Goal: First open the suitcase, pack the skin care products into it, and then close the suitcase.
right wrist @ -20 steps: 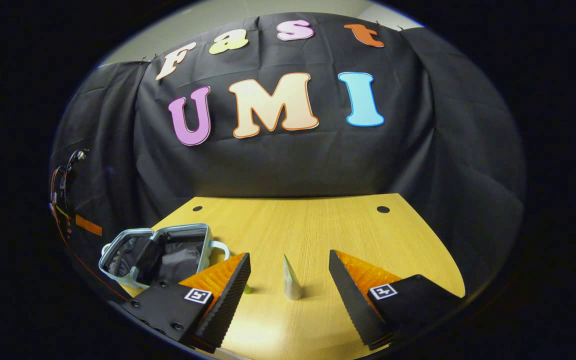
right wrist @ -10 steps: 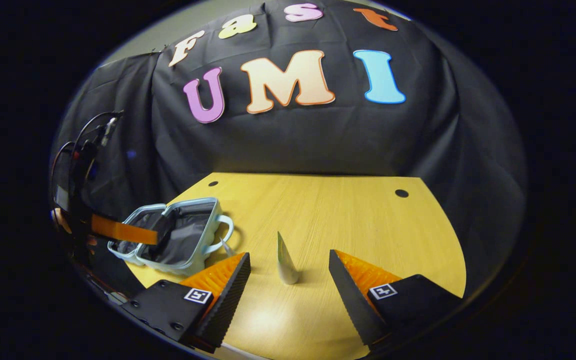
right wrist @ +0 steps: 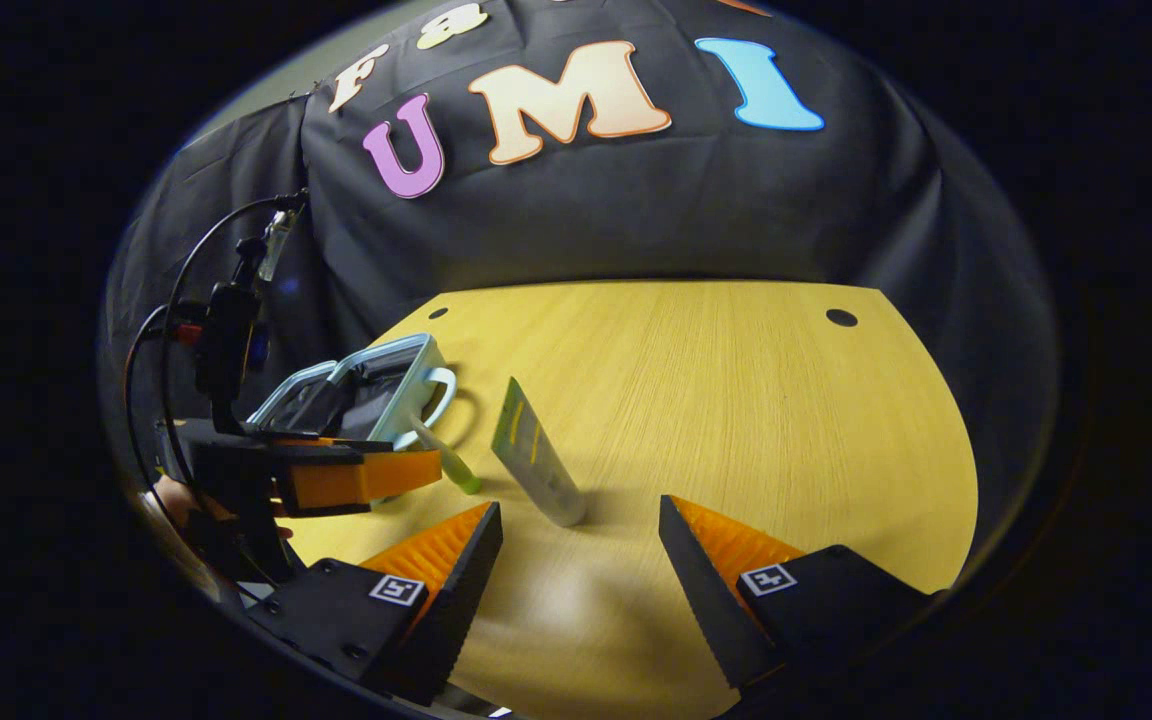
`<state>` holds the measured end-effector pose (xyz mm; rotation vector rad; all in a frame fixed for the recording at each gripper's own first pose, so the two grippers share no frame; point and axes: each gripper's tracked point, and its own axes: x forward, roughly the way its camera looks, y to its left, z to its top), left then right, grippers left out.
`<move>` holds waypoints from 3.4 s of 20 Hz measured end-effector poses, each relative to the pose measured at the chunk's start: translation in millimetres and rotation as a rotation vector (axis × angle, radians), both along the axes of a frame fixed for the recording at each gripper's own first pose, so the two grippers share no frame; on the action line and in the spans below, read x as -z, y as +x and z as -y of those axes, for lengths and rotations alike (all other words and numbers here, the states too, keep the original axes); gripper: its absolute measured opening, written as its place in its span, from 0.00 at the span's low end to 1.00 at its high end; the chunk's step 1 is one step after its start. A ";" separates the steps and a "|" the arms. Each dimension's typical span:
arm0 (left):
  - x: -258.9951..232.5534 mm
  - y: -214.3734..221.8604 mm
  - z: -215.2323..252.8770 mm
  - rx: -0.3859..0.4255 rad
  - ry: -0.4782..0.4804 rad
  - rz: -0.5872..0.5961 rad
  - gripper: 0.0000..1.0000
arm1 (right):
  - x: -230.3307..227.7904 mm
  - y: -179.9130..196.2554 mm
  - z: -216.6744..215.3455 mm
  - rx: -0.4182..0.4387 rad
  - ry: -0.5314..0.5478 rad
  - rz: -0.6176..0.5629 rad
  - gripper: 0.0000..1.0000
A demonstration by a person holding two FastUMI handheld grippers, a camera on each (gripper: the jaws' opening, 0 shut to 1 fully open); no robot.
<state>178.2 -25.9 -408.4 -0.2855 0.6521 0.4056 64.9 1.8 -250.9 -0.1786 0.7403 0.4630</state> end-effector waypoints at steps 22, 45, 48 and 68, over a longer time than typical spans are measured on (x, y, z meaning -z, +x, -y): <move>4.5 50.4 -20.9 -0.095 -0.043 0.208 0.20 | 79.9 31.9 -60.3 -0.060 0.066 -0.016 0.94; -48.4 -81.8 -127.6 0.015 -0.166 -0.077 0.20 | 39.7 -17.0 -136.0 -0.056 0.012 -0.138 0.33; -23.2 -106.8 -157.8 -0.001 -0.217 -0.212 0.20 | 28.4 -30.6 -156.9 -0.072 0.023 -0.148 0.34; -17.2 -152.3 -187.2 -0.028 -0.240 -0.308 0.82 | 78.8 -55.6 -302.7 -0.262 -0.032 -0.320 0.37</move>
